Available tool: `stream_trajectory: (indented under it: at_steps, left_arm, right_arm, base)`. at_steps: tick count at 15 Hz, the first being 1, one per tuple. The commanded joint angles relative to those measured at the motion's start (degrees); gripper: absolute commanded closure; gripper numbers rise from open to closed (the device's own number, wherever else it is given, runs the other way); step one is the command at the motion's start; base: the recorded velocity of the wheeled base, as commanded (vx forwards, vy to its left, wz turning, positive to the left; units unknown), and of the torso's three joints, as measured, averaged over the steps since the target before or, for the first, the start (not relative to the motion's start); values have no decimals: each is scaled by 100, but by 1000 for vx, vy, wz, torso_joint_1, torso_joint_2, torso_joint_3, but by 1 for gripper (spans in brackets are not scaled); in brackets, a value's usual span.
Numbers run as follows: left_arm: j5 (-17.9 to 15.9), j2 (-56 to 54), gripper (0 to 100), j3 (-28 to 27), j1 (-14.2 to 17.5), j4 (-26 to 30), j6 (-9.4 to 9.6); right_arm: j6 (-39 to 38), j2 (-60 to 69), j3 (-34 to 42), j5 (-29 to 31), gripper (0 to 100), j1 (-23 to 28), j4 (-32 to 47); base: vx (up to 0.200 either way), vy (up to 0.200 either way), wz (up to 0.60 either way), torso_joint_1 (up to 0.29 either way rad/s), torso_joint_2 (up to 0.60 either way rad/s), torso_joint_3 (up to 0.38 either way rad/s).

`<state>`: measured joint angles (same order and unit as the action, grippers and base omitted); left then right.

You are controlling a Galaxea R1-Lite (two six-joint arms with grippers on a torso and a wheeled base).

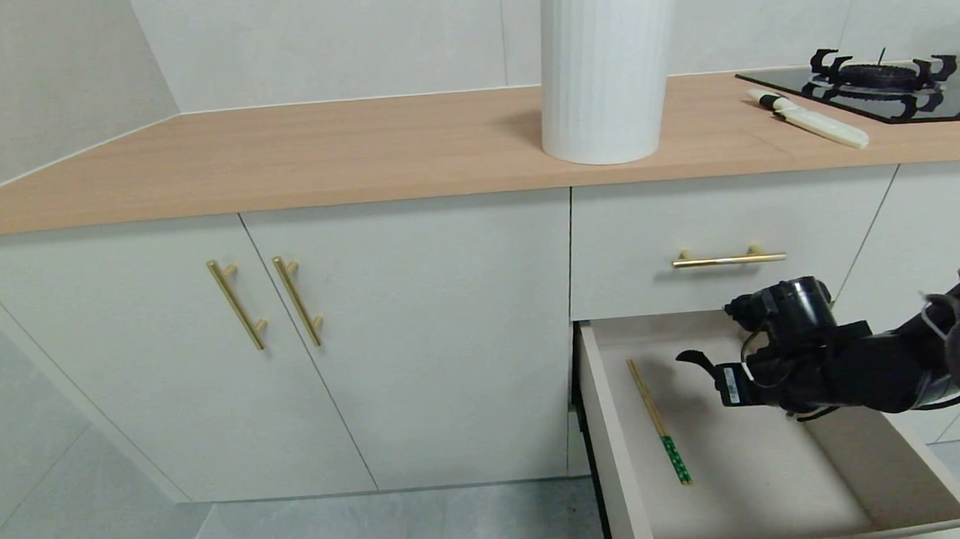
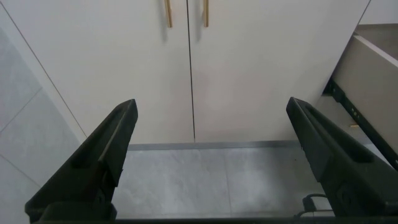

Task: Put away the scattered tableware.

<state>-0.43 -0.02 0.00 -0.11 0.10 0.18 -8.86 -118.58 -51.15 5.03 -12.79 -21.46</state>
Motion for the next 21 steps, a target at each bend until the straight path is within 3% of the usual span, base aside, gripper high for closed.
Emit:
stream_trajectory:
  at_steps: [1, 21]
  left_arm:
    - [-1, 2, 0, 0, 2, -1, -1]
    - [-1, 2, 0, 0, 2, -1, -1]
  right_arm:
    - [7, -508, 18, 50, 100, -4, -113]
    - [43, -1379, -26, 296, 100, -110, -271]
  base:
    - [0, 0, 0, 0, 0, 0]
    - [0, 0, 0, 0, 0, 0]
